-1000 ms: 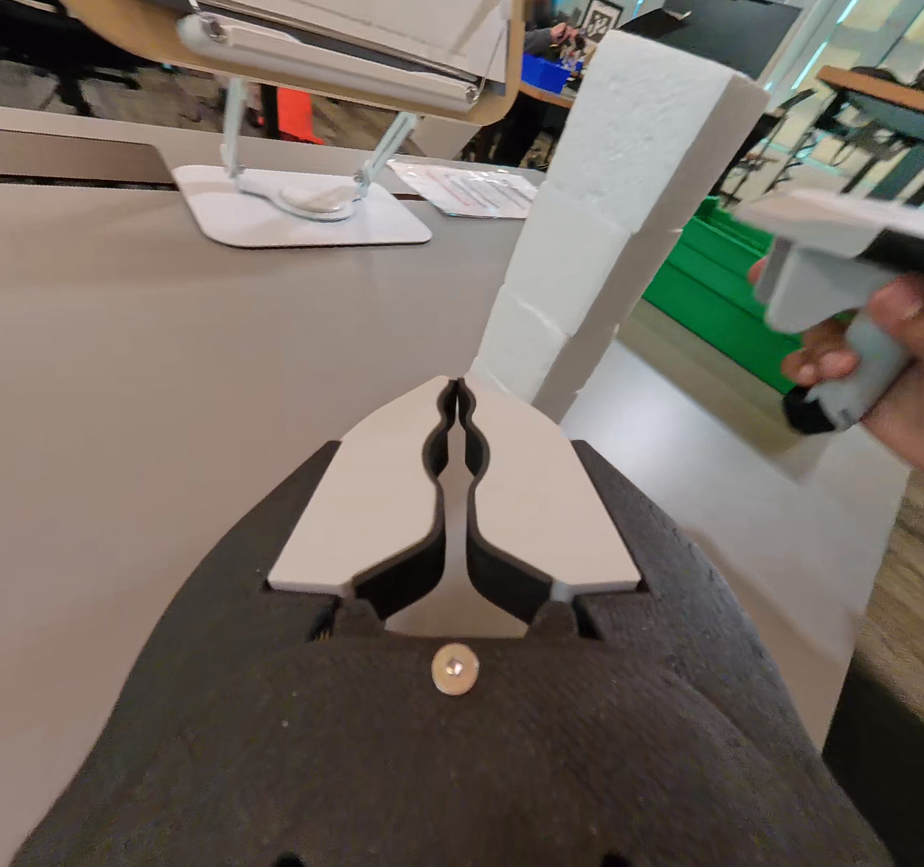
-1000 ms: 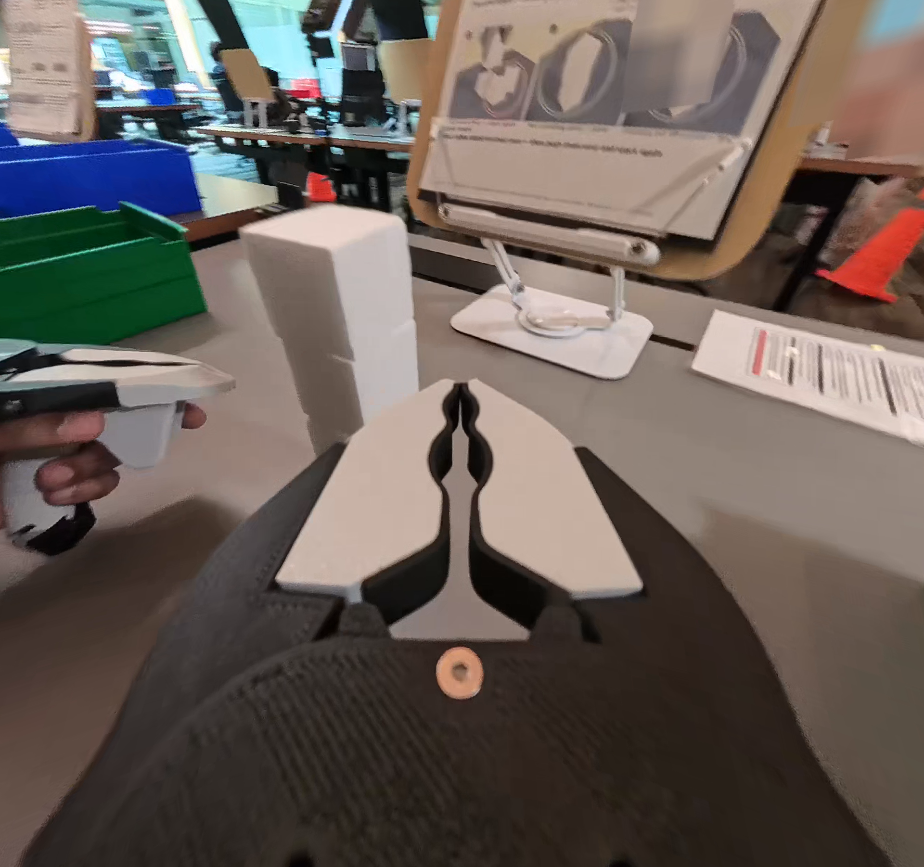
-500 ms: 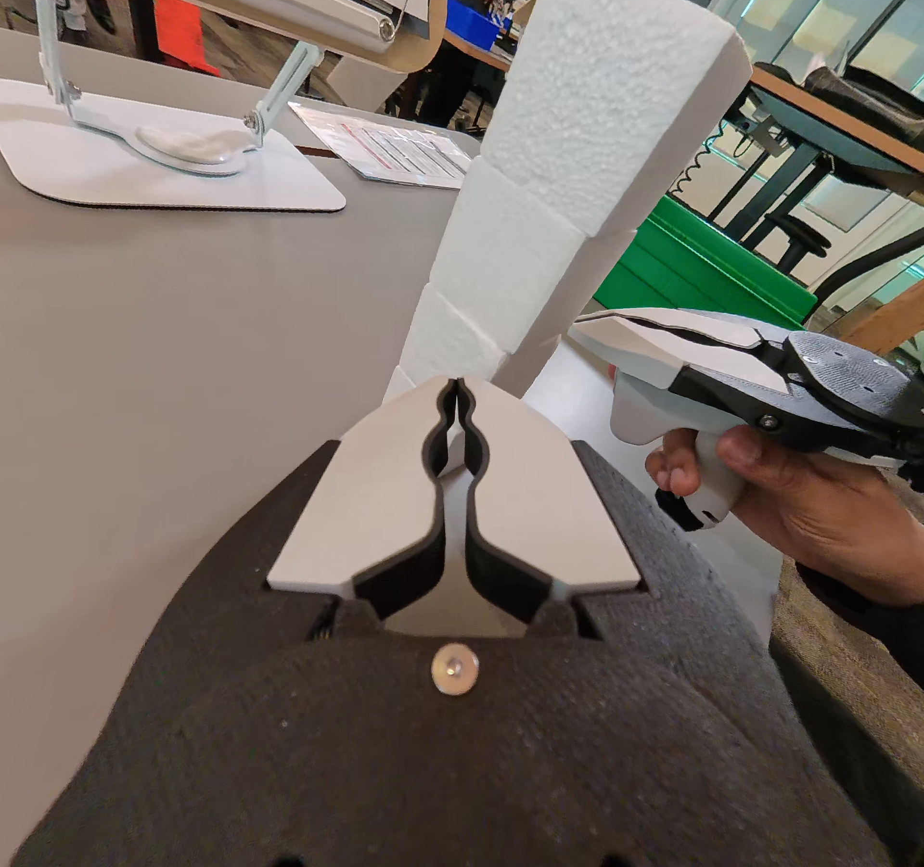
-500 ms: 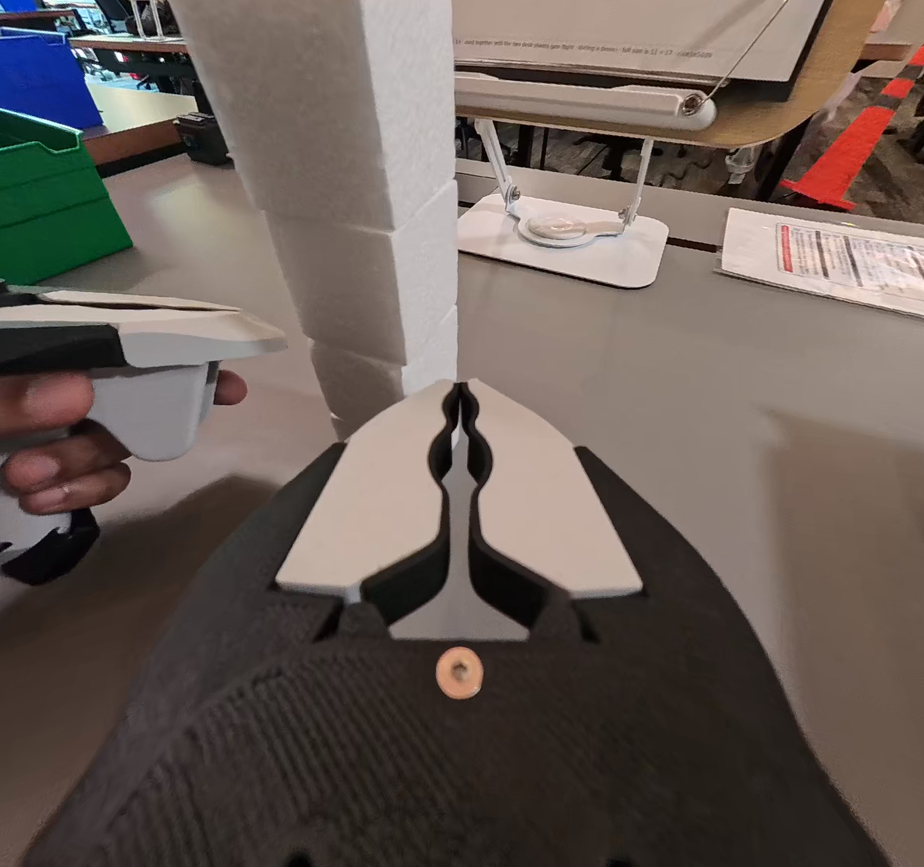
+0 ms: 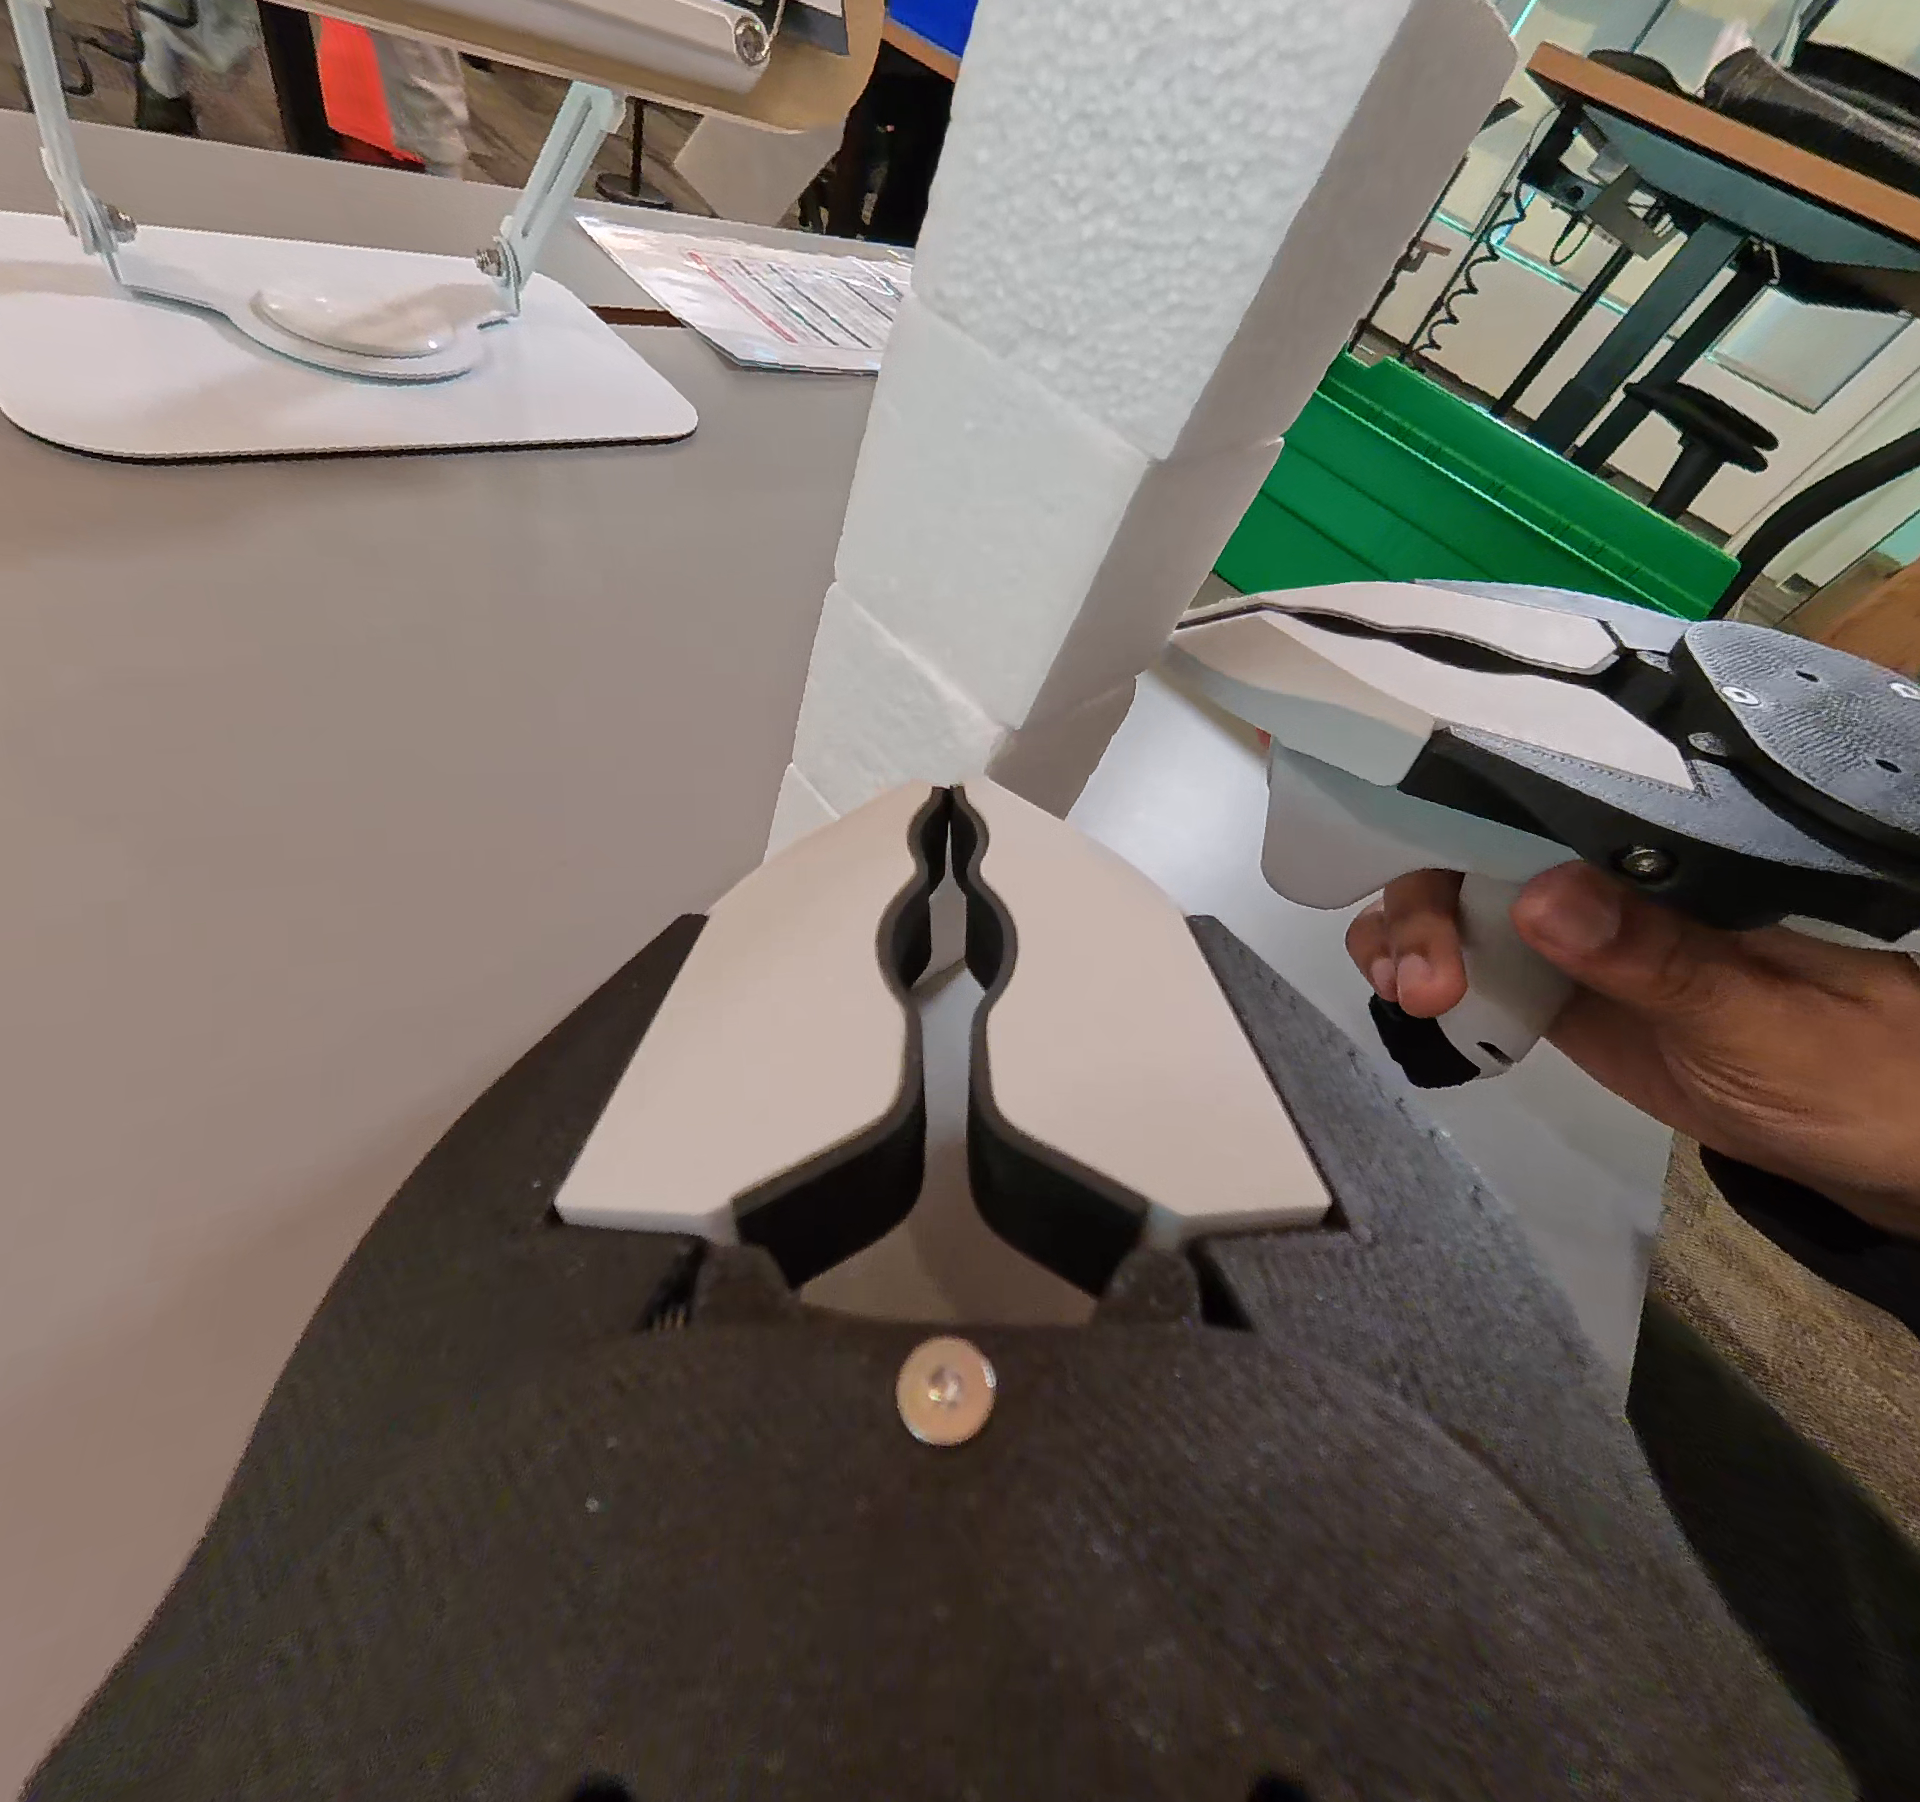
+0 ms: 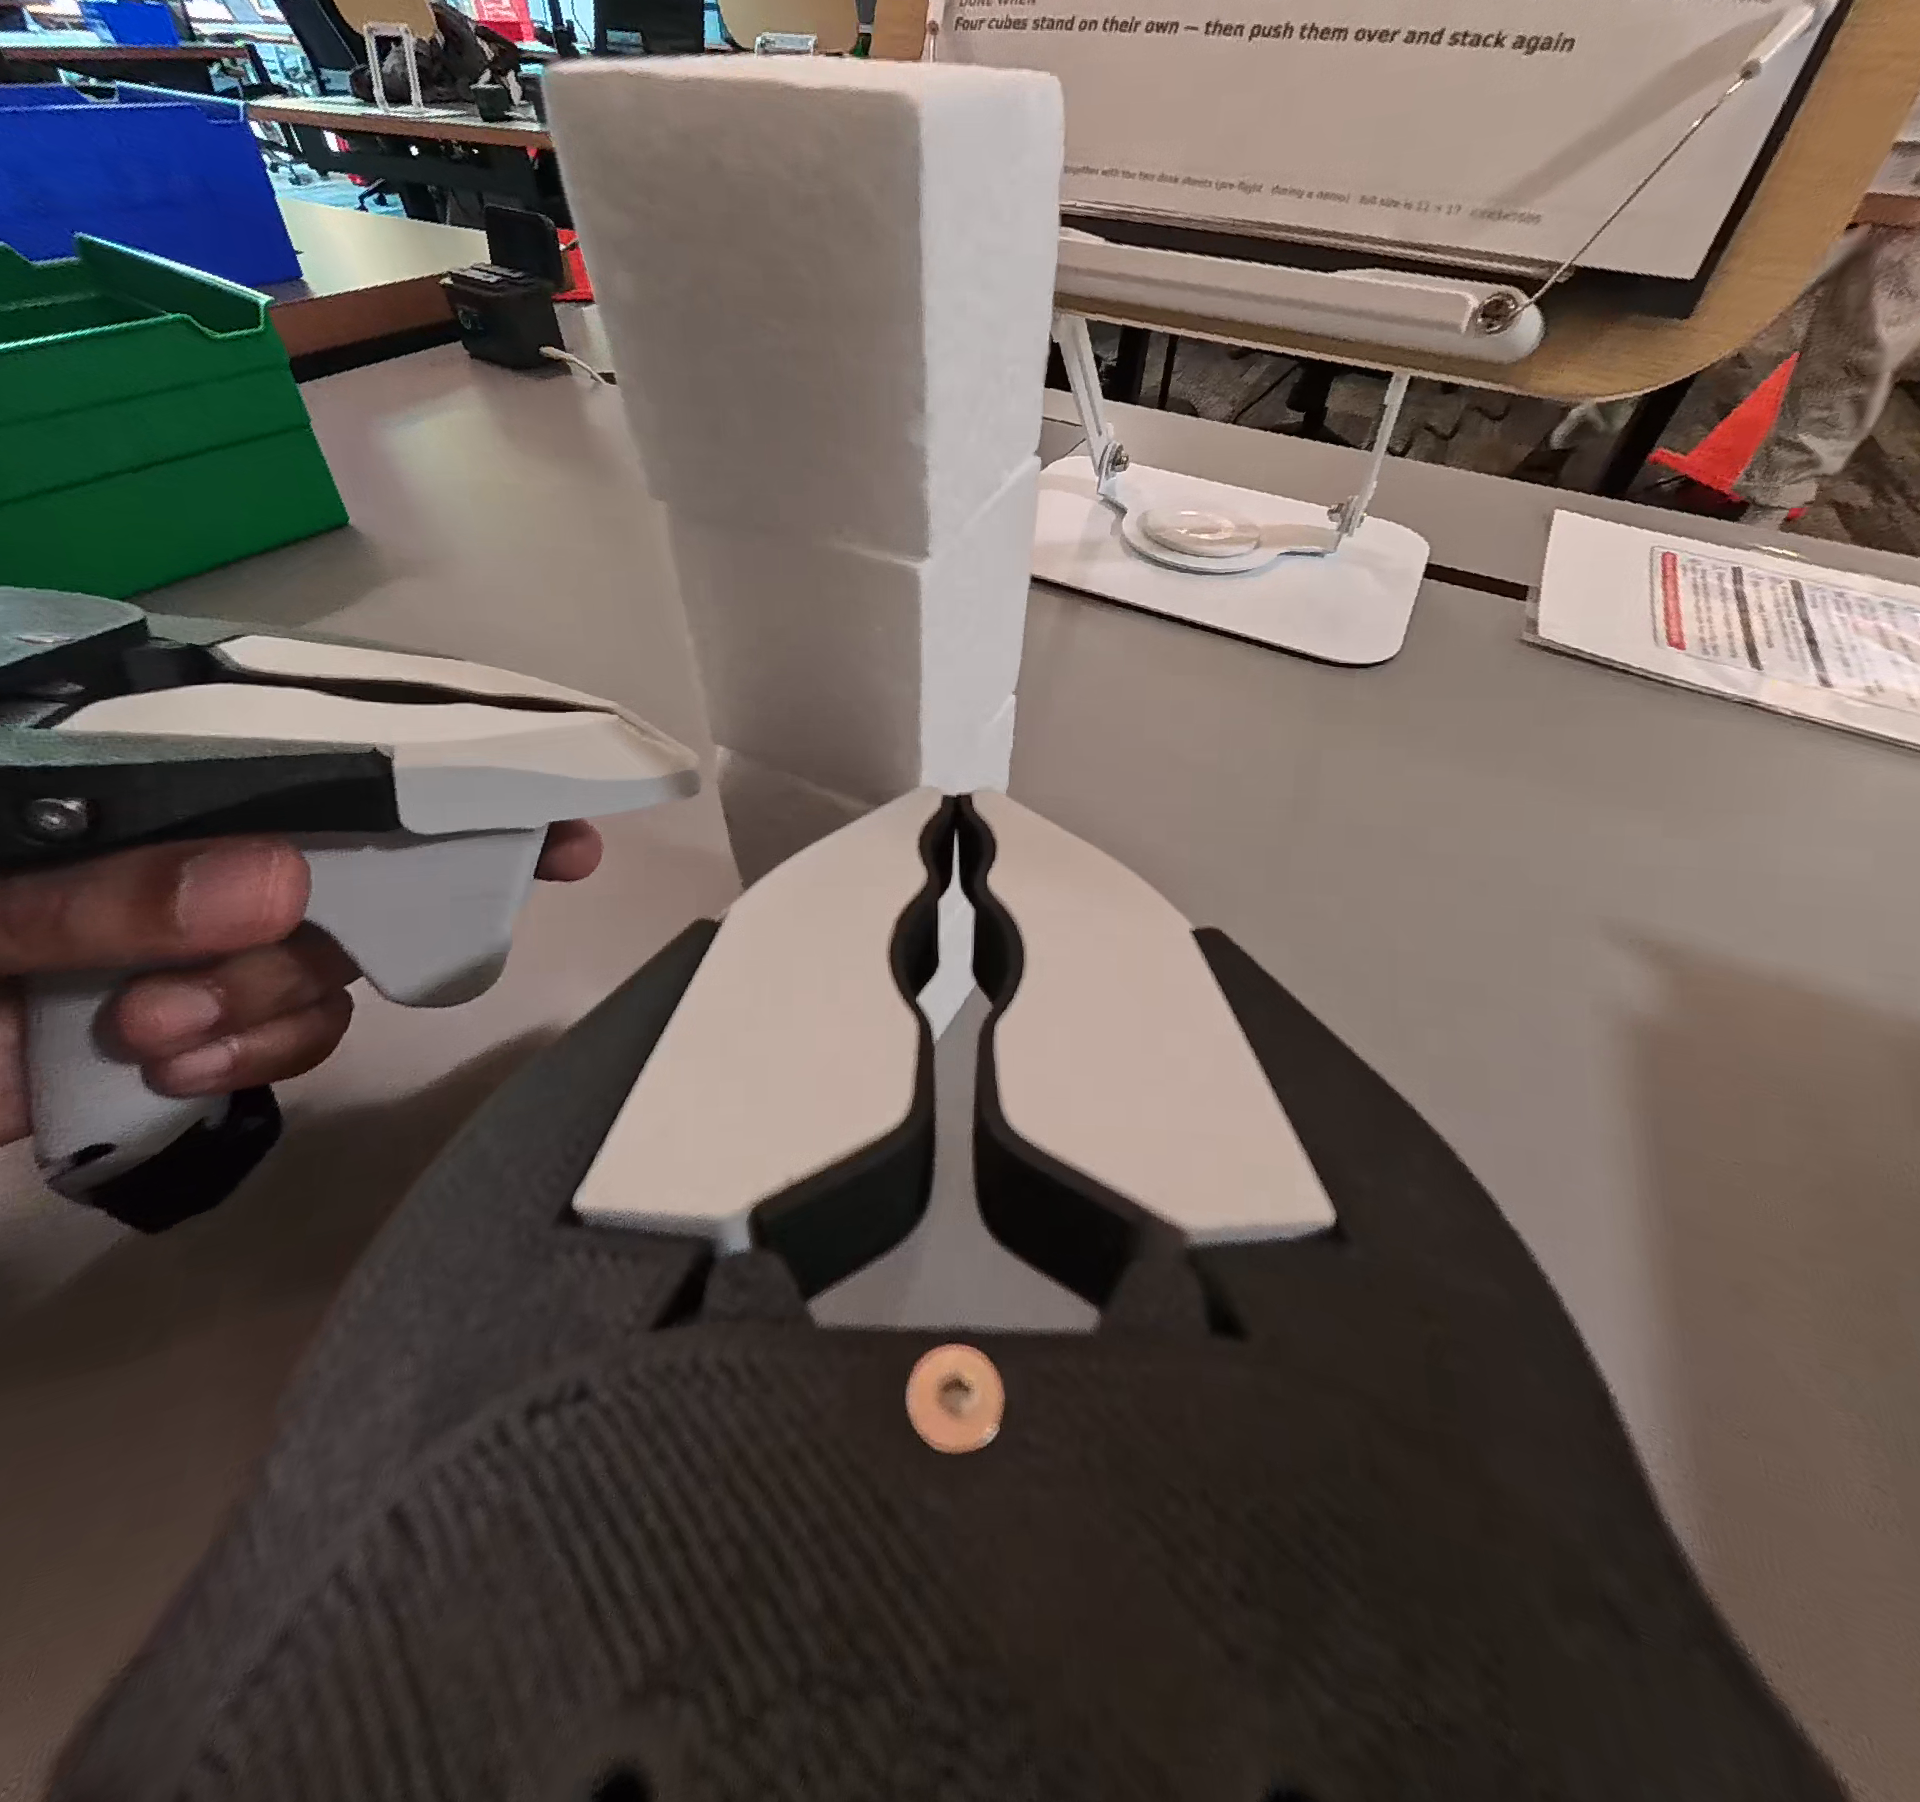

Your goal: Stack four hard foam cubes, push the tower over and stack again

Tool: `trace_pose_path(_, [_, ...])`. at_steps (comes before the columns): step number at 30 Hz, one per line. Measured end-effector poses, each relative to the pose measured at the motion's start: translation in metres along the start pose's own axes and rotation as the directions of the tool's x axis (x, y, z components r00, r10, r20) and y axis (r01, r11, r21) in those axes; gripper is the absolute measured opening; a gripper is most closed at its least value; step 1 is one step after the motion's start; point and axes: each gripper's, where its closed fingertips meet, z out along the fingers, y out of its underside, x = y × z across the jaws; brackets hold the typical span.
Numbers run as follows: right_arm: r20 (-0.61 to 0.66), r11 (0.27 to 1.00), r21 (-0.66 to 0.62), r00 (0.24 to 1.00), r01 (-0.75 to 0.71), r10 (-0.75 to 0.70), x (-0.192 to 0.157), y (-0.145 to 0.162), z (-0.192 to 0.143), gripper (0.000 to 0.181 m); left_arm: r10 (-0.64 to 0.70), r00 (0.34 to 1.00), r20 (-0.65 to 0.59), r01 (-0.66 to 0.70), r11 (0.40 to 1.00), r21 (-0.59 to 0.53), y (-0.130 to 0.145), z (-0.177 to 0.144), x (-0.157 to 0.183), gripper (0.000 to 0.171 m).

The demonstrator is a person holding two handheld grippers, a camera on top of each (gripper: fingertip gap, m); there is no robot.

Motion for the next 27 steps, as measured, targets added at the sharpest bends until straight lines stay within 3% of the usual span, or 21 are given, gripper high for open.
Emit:
trace_pose_path(12, [0.024,1.000,-0.014,1.000,0.018,-0.017,-0.007,0.002,0.000,0.000,0.053,0.997,0.053,-0.052,0.999,-0.014,0.001,0.002,-0.004,0.001])
trace_pose_path(23, [0.011,0.999,-0.016,0.999,-0.046,0.047,0.015,0.005,-0.006,0.002,0.022,0.999,0.040,-0.023,1.000,0.001,-0.001,-0.001,-0.005,0.003])
trace_pose_path(27, [0.189,0.991,-0.124,0.980,-0.040,0.063,0.001,0.018,-0.014,0.000,0.007,0.999,0.033,-0.007,1.000,-0.001,0.000,-0.004,-0.007,0.008])
